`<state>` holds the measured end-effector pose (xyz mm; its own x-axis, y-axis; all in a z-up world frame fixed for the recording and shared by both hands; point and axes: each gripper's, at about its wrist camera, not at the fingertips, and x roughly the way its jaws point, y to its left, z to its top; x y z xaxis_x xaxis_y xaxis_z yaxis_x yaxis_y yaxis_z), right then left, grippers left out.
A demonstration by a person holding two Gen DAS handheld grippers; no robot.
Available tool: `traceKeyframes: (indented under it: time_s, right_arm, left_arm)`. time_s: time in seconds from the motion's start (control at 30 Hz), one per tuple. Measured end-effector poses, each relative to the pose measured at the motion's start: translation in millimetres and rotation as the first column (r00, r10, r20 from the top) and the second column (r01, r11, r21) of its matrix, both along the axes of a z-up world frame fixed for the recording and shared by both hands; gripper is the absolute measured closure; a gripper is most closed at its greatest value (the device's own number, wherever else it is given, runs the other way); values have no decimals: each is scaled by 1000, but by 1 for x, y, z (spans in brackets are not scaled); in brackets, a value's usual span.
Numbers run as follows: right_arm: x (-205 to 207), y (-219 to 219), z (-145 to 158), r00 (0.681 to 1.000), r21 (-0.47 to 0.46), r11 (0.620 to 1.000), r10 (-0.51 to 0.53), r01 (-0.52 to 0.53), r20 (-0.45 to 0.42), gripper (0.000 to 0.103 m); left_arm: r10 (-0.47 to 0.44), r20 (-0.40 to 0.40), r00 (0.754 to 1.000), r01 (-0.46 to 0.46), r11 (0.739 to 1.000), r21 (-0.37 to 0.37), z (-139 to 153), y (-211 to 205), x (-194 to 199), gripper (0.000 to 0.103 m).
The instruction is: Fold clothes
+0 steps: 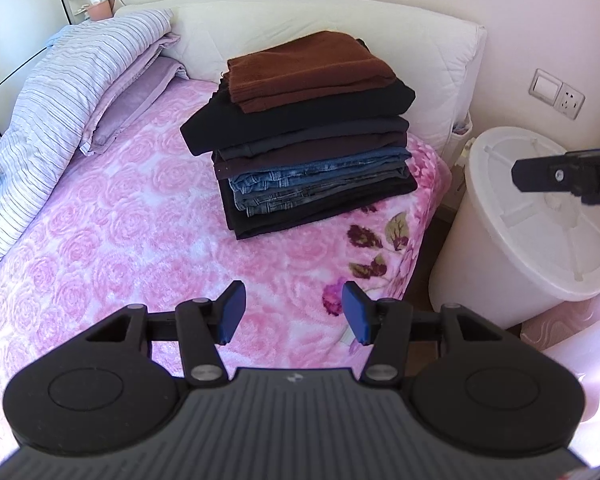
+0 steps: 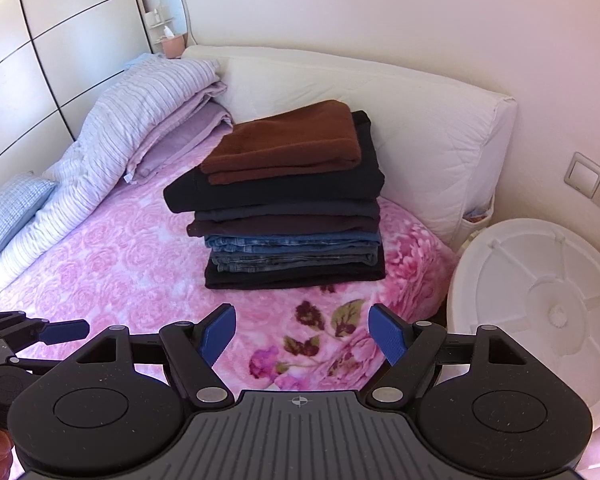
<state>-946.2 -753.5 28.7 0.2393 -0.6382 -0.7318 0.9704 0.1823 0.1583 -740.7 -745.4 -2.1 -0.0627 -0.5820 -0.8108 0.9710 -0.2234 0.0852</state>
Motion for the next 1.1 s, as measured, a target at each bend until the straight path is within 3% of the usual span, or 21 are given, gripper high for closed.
traceKeyframes:
  time_s: [0.53, 1.1]
  right_arm:
    - [4, 2, 2, 1000, -6, 1000, 8, -8, 4, 26]
    - [13, -1, -1, 1000, 2, 1000, 22, -22, 4, 26]
  left_arm:
    - [40, -63, 997, -39, 999, 24, 5, 2, 2, 54]
    - [46, -78, 996, -44, 999, 28, 1, -2, 5, 54]
